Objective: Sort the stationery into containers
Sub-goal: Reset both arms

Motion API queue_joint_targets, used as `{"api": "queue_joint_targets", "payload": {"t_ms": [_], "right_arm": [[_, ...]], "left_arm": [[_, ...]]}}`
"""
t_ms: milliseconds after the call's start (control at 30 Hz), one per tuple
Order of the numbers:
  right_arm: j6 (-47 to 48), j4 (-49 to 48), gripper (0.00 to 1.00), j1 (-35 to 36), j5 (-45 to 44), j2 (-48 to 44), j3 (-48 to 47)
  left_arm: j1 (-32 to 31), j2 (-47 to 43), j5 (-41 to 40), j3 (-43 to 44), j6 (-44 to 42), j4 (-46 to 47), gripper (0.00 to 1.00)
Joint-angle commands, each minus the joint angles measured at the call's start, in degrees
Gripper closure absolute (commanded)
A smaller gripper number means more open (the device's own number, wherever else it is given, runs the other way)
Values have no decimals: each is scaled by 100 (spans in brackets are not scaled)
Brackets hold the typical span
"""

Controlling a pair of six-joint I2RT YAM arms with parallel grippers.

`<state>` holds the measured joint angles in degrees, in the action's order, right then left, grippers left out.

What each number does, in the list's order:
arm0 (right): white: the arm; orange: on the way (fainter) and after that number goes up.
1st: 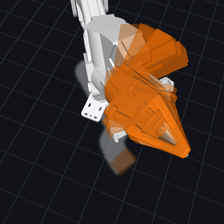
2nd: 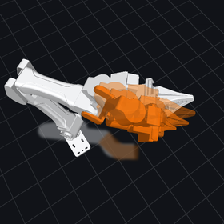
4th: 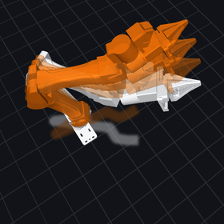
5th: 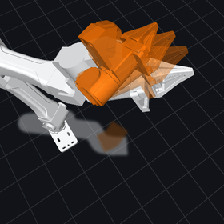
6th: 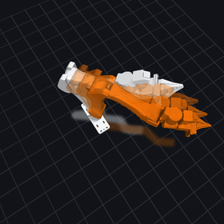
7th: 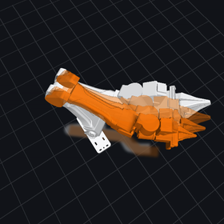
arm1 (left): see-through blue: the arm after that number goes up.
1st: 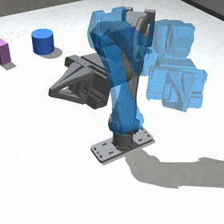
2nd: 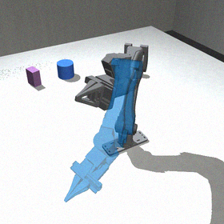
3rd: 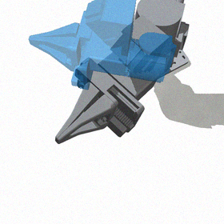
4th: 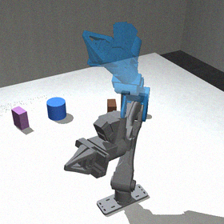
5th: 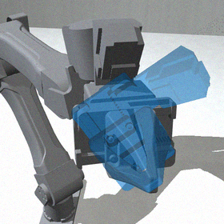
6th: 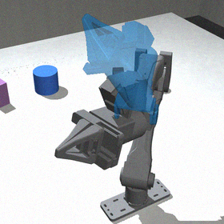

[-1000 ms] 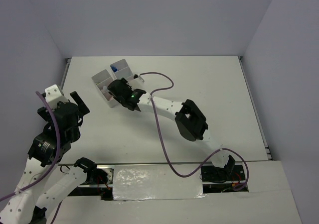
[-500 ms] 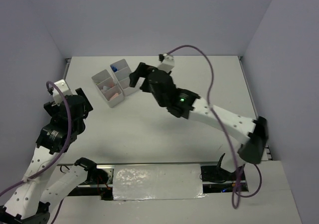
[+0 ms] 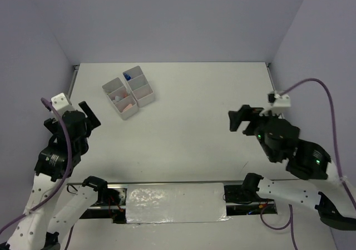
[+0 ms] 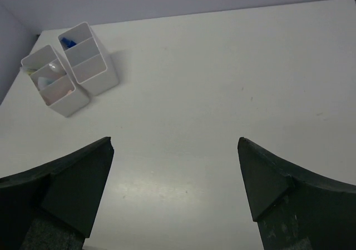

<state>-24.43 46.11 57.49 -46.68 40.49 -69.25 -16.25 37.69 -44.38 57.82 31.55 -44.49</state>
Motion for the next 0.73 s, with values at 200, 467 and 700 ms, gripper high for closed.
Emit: {"api": "queue_joint_targets", "payload": {"t_ms": [200, 467, 700], "right_arm": [[-124, 1207, 0, -10, 45, -2097, 641], [-177, 1251, 0, -1, -17, -2204, 791], [-230, 1278, 0, -1, 44, -2142, 712]], "left_arm": [[34, -1088, 1168, -702, -52, 625, 1], [34, -1168, 888, -676, 53, 468, 1], [25, -1264, 878, -693, 27, 485, 1]]}}
